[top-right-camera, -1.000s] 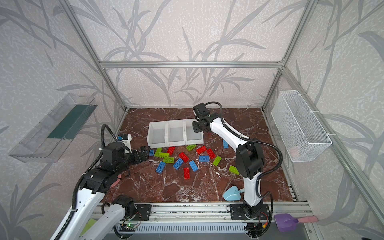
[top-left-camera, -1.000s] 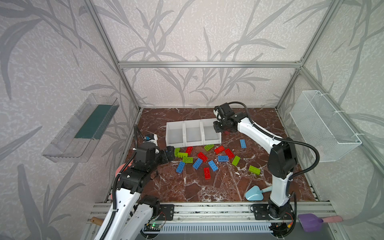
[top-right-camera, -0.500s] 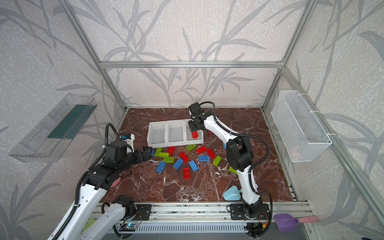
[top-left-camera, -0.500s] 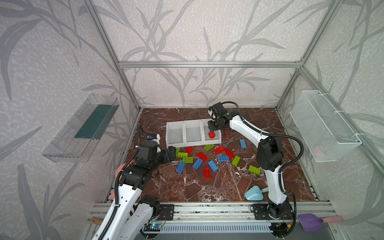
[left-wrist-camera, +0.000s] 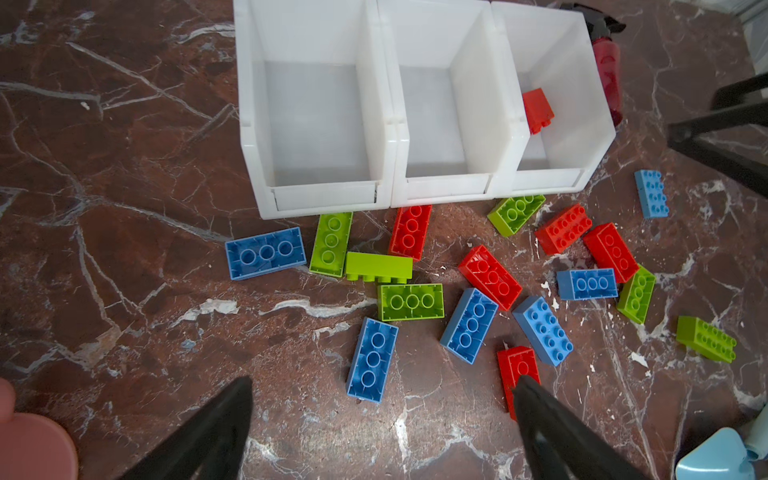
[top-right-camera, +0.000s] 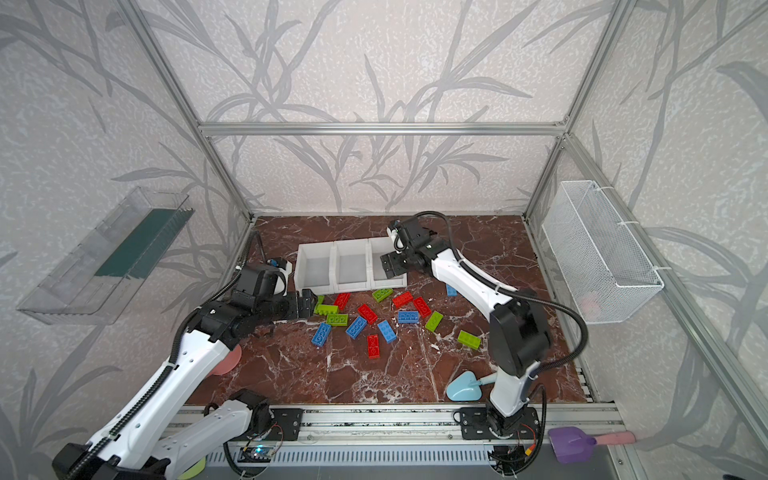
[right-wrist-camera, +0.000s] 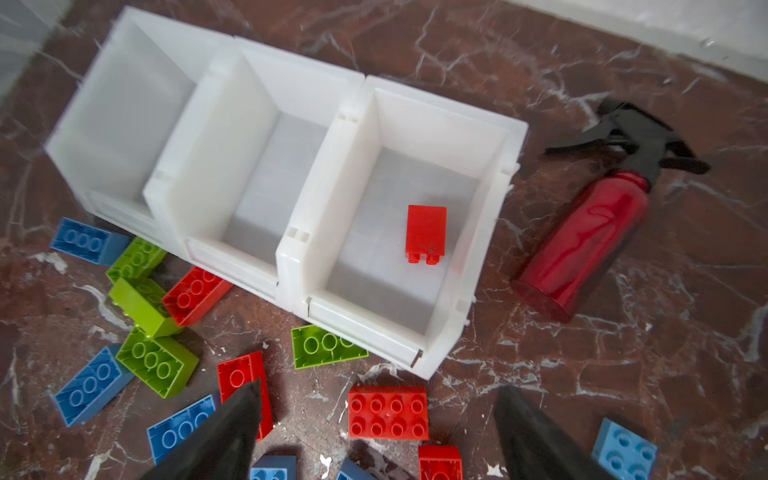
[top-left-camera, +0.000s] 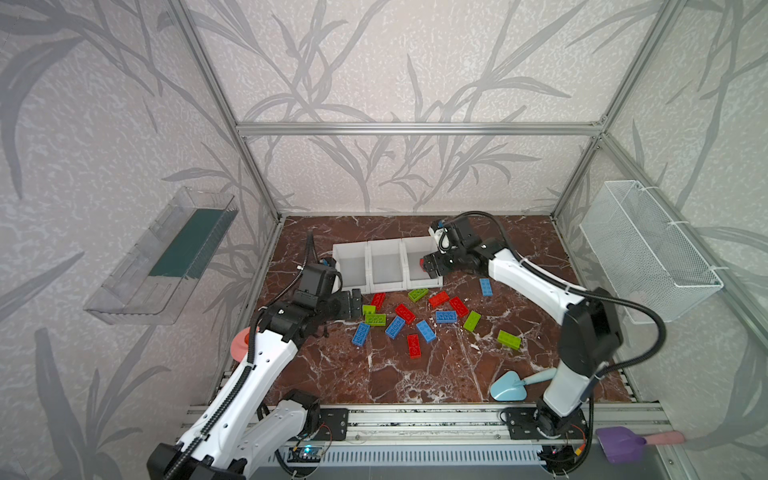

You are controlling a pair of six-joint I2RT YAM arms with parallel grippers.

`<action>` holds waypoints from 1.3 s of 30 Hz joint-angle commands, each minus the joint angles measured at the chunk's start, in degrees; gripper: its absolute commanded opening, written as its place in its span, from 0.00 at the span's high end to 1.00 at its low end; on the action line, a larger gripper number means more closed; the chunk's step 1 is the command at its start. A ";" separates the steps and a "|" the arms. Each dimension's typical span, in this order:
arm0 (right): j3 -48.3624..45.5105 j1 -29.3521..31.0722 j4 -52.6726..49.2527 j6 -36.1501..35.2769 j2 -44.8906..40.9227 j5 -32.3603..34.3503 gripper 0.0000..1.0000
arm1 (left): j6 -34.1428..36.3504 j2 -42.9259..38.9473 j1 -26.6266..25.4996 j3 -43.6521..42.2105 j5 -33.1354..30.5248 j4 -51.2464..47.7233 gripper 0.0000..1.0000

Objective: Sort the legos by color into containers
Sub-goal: 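Grasp a red 2x4 brick with the left gripper while the right arm withdraws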

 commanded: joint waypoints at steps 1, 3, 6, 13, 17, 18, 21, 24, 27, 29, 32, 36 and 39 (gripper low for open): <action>-12.97 0.06 15.26 1.70 -11.59 -1.37 0.06 | 2.07 3.37 -1.78 2.32 -1.06 -2.31 0.11; -20.73 0.07 19.16 3.13 -18.08 -0.56 0.05 | 1.94 6.60 -3.00 3.20 -0.70 -1.75 0.20; -28.92 -0.03 22.03 5.23 -25.05 0.25 0.05 | 1.82 12.32 -4.47 5.01 -0.48 -1.06 0.30; -47.35 -0.03 32.06 12.81 -39.63 -0.89 0.06 | 0.86 24.24 -7.10 9.74 1.50 1.71 0.25; -53.13 0.00 35.29 14.21 -44.78 0.15 0.07 | 1.58 30.73 -8.68 12.99 0.65 2.65 0.22; -54.08 -0.04 36.13 14.46 -45.73 0.08 0.07 | 1.85 32.15 -8.78 13.46 0.19 2.86 0.22; -56.62 0.03 38.62 15.42 -47.66 -0.09 0.08 | 2.28 35.37 -8.82 13.59 -0.61 4.16 0.22; -58.05 0.02 40.68 16.24 -48.98 -0.33 0.09 | 2.51 38.21 -8.88 13.77 -0.66 5.71 0.22; -59.04 0.10 42.04 16.66 -50.20 -0.14 0.09 | 2.36 41.03 -8.93 14.33 -2.20 6.62 0.22; -59.63 0.08 42.69 16.97 -50.83 0.17 0.09 | 2.25 42.28 -8.89 14.12 -2.46 8.22 0.22; -60.25 0.08 43.59 17.17 -51.15 0.08 0.10 | 2.33 44.27 -8.94 14.79 -3.11 9.35 0.22; -60.26 0.10 43.93 17.30 -50.50 -0.35 0.10 | 3.08 46.49 -8.97 15.65 -3.67 10.44 0.22; -60.34 0.14 44.31 17.31 -50.11 -0.62 0.10 | 3.37 47.88 -8.90 16.42 -4.35 10.98 0.22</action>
